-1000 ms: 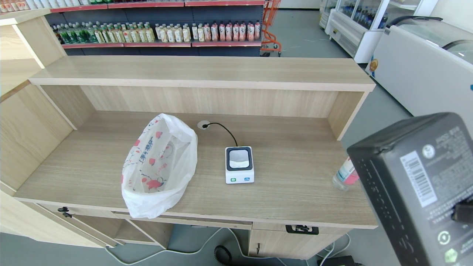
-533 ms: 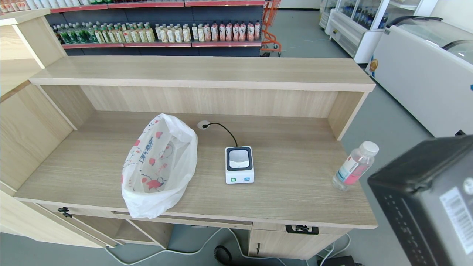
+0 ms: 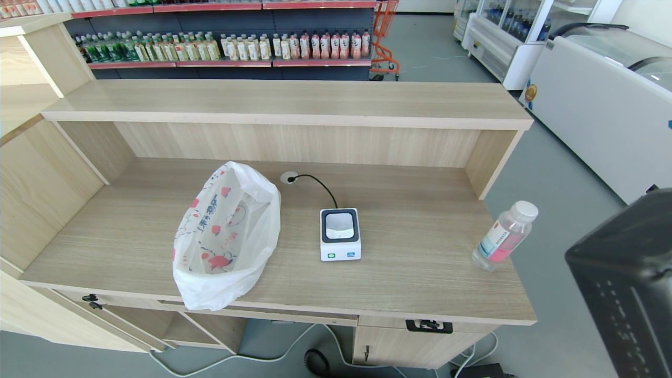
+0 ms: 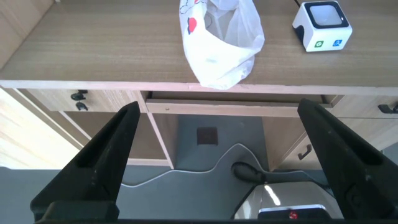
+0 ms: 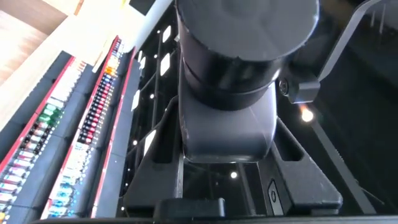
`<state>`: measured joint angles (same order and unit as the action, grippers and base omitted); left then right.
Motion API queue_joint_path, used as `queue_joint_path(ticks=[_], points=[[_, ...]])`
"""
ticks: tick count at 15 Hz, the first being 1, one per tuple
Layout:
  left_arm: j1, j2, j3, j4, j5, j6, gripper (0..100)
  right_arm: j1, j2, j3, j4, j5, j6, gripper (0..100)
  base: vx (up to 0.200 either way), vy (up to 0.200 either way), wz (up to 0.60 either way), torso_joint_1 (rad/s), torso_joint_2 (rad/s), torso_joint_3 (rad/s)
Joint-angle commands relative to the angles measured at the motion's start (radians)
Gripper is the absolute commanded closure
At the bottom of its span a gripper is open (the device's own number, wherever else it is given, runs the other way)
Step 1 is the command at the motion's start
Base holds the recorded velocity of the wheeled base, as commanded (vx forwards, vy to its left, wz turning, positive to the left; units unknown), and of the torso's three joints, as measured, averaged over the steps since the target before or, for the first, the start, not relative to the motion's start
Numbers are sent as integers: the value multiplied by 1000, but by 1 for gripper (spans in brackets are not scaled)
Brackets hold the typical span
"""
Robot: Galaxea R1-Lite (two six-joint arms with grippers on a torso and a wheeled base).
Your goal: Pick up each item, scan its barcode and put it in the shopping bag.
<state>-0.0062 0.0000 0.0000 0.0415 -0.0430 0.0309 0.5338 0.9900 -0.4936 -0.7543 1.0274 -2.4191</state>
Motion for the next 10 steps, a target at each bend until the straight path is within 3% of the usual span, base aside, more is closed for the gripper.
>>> queue_joint_path(ticks=[1,7,8,9,10], points=[[0,0,0,0,0,0,0,0,1,3,0,2,-1,100,0,0,0,0,0,0],[0,0,0,0,0,0,0,-14,18,-29,6,10,20,100,0,0,0,0,0,0],[0,0,0,0,0,0,0,-117,65,-106,36,-29,146,100,0,0,0,0,0,0],[0,0,0,0,0,0,0,-244,95,-148,93,-141,324,100,0,0,0,0,0,0],[0,0,0,0,0,0,0,-399,87,-149,205,-297,592,100,0,0,0,0,0,0]])
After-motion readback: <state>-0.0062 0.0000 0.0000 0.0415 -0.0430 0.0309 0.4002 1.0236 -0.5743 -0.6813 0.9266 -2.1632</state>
